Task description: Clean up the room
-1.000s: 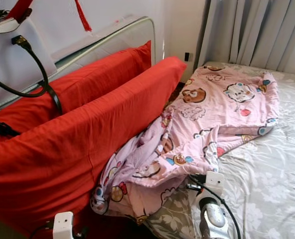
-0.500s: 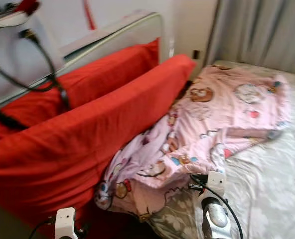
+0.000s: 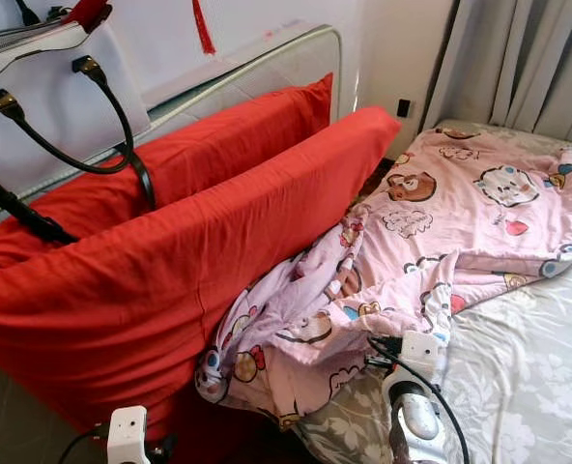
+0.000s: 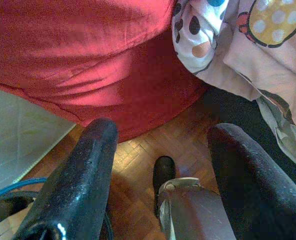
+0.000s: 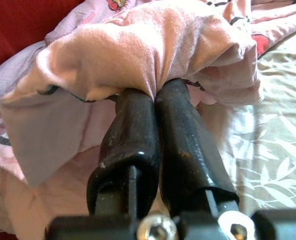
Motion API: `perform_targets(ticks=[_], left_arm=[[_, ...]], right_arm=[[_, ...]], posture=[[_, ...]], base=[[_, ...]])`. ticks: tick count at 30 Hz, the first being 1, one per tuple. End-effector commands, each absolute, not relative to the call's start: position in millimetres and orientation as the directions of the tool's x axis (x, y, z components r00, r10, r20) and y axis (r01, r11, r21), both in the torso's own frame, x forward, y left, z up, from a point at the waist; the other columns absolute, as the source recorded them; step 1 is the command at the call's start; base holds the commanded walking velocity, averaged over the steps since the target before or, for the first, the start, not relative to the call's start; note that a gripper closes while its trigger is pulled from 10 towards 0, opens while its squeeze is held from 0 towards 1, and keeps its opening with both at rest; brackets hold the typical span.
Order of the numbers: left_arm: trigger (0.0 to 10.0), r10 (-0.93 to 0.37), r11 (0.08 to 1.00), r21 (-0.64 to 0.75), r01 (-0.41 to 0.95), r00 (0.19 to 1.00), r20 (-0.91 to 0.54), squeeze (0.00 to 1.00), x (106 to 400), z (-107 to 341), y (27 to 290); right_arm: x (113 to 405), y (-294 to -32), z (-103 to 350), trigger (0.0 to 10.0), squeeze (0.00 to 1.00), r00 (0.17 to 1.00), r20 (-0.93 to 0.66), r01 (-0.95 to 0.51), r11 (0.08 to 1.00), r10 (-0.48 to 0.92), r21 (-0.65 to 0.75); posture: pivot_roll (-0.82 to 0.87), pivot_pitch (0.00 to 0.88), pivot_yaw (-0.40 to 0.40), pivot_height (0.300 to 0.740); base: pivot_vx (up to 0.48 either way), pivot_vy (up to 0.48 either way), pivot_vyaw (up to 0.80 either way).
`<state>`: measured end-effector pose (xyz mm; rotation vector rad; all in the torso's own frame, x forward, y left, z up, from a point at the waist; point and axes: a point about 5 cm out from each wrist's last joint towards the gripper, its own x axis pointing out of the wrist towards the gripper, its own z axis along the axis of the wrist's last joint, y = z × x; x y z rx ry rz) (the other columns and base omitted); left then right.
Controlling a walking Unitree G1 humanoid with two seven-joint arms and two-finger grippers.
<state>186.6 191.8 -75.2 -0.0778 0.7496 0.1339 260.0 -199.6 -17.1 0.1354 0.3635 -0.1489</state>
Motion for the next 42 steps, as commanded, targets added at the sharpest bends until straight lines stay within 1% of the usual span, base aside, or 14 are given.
perform_targets(ticks=[1,6,21,33,35,42], left_arm=[[10.0,0.093,0.991,-0.011,-0.135,0.736,-0.671,0.0,188.4,-73.4,193.3],[10.0,0.095,0.991,-0.005,-0.137,0.717,-0.691,0.0,184.3,-75.8,197.8],[10.0,0.094,0.991,-0.005,-0.134,0.721,-0.687,0.0,186.9,-74.7,196.4],[10.0,0.096,0.991,-0.004,-0.134,0.725,-0.682,0.0,187.4,-74.3,195.7],[10.0,0.096,0.991,-0.003,-0.134,0.726,-0.681,0.0,187.5,-74.2,195.5],[10.0,0.096,0.991,-0.002,-0.133,0.726,-0.681,0.0,187.4,-74.2,195.4]], right_arm=[[259.3,-197.1,-18.8,10.0,0.0,0.92,-0.372,0.176,0.978,-0.121,0.116],[258.1,-196.5,-19.8,10.0,0.0,0.918,-0.376,0.18,0.977,-0.124,0.116],[259.1,-198.4,-18.0,10.0,0.0,0.92,-0.362,0.2,0.973,-0.147,0.114],[260.8,-205.4,-14.3,10.0,0.0,0.919,-0.342,0.24,0.967,-0.198,0.086],[262.1,-212.1,-10.8,10.0,0.0,0.914,-0.323,0.278,0.959,-0.245,0.059],[263.0,-216.8,-8.1,10.0,0.0,0.912,-0.307,0.299,0.953,-0.272,0.046]], posture=[[-0.01,0.011,0.059,0.74],[0.0,0.012,0.062,0.74],[0.0,0.012,0.066,0.74],[0.0,0.013,0.065,0.74],[0.0,0.016,0.065,0.74],[0.0,0.016,0.065,0.74]], base=[[0.0,0.0,0.0],[-0.196,0.0,0.0],[-0.269,0.0,0.0],[-0.276,0.0,0.0],[-0.276,0.0,0.0],[-0.276,0.0,0.0]])
